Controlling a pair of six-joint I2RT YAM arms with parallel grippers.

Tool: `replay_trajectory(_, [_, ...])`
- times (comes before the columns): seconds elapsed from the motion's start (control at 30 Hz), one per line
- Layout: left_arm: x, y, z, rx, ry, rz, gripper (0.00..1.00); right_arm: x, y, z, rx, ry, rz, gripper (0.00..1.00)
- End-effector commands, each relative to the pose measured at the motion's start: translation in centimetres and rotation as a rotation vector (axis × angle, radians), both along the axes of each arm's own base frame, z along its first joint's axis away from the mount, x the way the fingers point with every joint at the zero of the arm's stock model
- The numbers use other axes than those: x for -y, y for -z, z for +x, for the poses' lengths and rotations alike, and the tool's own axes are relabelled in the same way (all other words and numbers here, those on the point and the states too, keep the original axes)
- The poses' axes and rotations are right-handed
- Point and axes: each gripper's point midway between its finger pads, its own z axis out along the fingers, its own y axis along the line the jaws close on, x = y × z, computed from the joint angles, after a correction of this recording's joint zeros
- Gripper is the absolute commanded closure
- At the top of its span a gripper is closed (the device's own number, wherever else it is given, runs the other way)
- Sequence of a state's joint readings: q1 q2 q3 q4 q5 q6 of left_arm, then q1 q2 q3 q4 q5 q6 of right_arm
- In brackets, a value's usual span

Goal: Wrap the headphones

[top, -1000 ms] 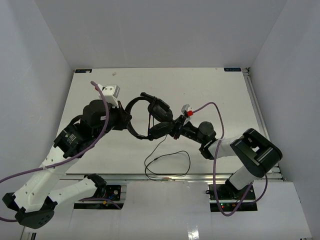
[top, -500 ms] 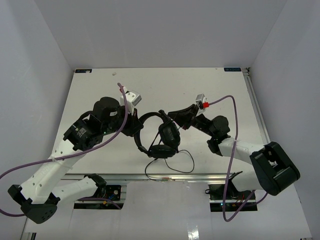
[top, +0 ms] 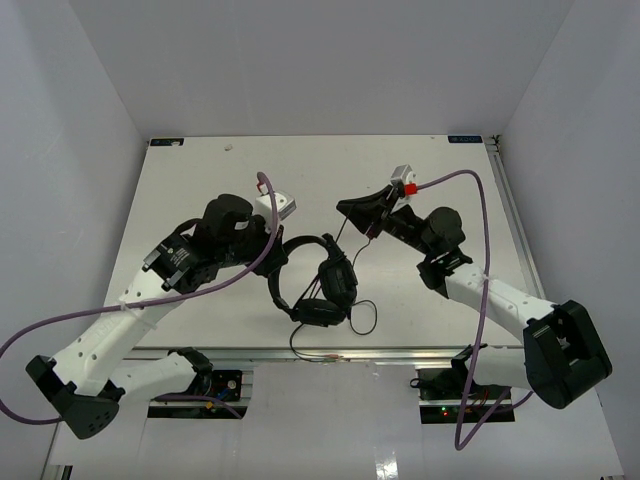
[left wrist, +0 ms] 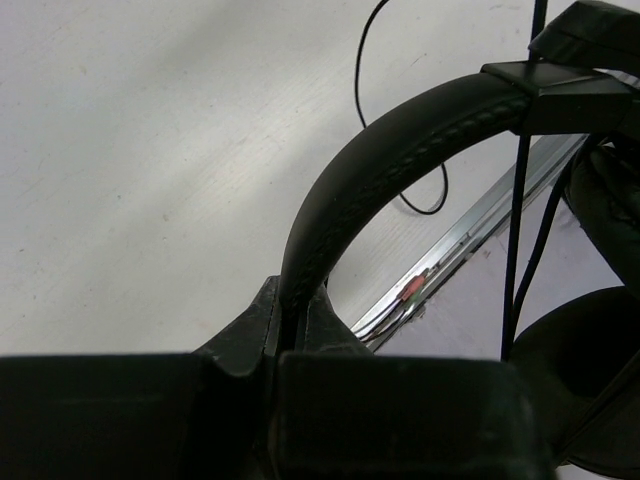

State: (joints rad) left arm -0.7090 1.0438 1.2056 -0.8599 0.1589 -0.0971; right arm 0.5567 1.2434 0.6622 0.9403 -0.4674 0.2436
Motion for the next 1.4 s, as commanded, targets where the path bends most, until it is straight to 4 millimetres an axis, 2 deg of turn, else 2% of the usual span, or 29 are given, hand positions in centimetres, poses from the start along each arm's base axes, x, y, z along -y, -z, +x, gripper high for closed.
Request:
replay_trajectory(0.0, [-1.0, 1.6, 0.3, -0.006, -0.02, 0.096, 1.0, 0.8, -3.2, 2.3, 0.042, 0.095, -0.037, 0.82])
replay_trajectory(0.1, [-2.2, 3.0, 2.0, 0.007, -0.106, 0.203, 1.0, 0.8, -4.4, 2.7, 0.042, 0.108, -0.096, 0.88])
replay_trajectory(0.13, [-2.7, 3.6, 2.8, 0.014, -0.145, 0.252, 1.0, 0.8, -3.3, 3.0, -0.014, 0.115, -0.149, 0.9])
replay_trajectory(0.17, [-3.3, 3.6, 3.5, 0.031, -0.187, 0.285, 1.0, 0.7, -4.5, 3.5, -0.003, 0.123, -0.16, 0.92])
replay_trajectory(0.2, [-3.9, 3.7, 4.2, 0.045, -0.232, 0.323, 1.0, 0.6, -4.7, 3.8, -0.023, 0.122, -0.193, 0.92])
replay_trajectory(0.27, [-4.6, 3.9, 5.5, 0.065, -0.301, 0.384, 1.0, 0.3, -3.6, 4.3, -0.109, 0.111, -0.271, 0.92])
replay_trajectory(0.3, [-4.8, 4.0, 6.1, 0.072, -0.329, 0.406, 1.0, 0.2, -1.5, 4.5, -0.199, 0.099, -0.333, 0.92])
replay_trajectory(0.37, [-5.5, 3.7, 7.1, 0.104, -0.395, 0.439, 1.0, -0.1, -0.8, 4.3, -0.275, 0.071, -0.383, 0.92])
replay_trajectory(0.43, [-6.4, 3.0, 8.0, 0.146, -0.479, 0.471, 1.0, -0.3, -1.0, 4.4, -0.311, 0.062, -0.395, 0.92])
replay_trajectory(0.5, [-7.2, 2.3, 8.7, 0.186, -0.553, 0.486, 1.0, -0.2, 0.1, 4.3, -0.387, 0.06, -0.427, 0.92])
replay_trajectory(0.63, [-9.0, 1.1, 9.5, 0.255, -0.695, 0.507, 1.0, -0.6, 0.0, 3.7, -0.462, 0.028, -0.439, 0.92])
replay_trajectory(0.77, [-10.4, 0.8, 10.0, 0.285, -0.829, 0.537, 1.0, -1.8, -0.7, 1.3, -0.478, -0.079, -0.414, 0.92])
replay_trajectory(0.97, [-10.6, 1.2, 10.4, 0.284, -0.911, 0.525, 1.0, -4.2, -0.7, -2.8, -0.468, -0.266, -0.369, 0.92])
replay_trajectory(1.07, [-10.5, 1.4, 10.4, 0.278, -0.943, 0.504, 1.0, -5.1, -1.2, -4.0, -0.447, -0.318, -0.322, 0.92])
replay_trajectory(1.13, [-10.5, 1.1, 10.4, 0.276, -0.966, 0.477, 1.0, -6.0, -1.0, -5.6, -0.442, -0.372, -0.307, 0.92])
replay_trajectory(1.17, [-10.5, 1.1, 10.4, 0.274, -0.974, 0.466, 1.0, -6.0, -0.8, -5.8, -0.43, -0.376, -0.299, 0.92])
replay_trajectory(1.23, [-10.3, 0.7, 10.3, 0.265, -1.002, 0.411, 1.0, -7.1, 0.0, -7.7, -0.43, -0.439, -0.272, 0.9])
replay_trajectory(1.33, [-9.3, 0.1, 10.3, 0.242, -1.002, 0.3, 1.0, -7.5, 2.2, -9.3, -0.439, -0.468, -0.261, 0.86])
replay_trajectory(1.37, [-9.0, -0.2, 10.3, 0.238, -1.003, 0.257, 1.0, -7.7, 2.4, -9.7, -0.421, -0.475, -0.25, 0.84])
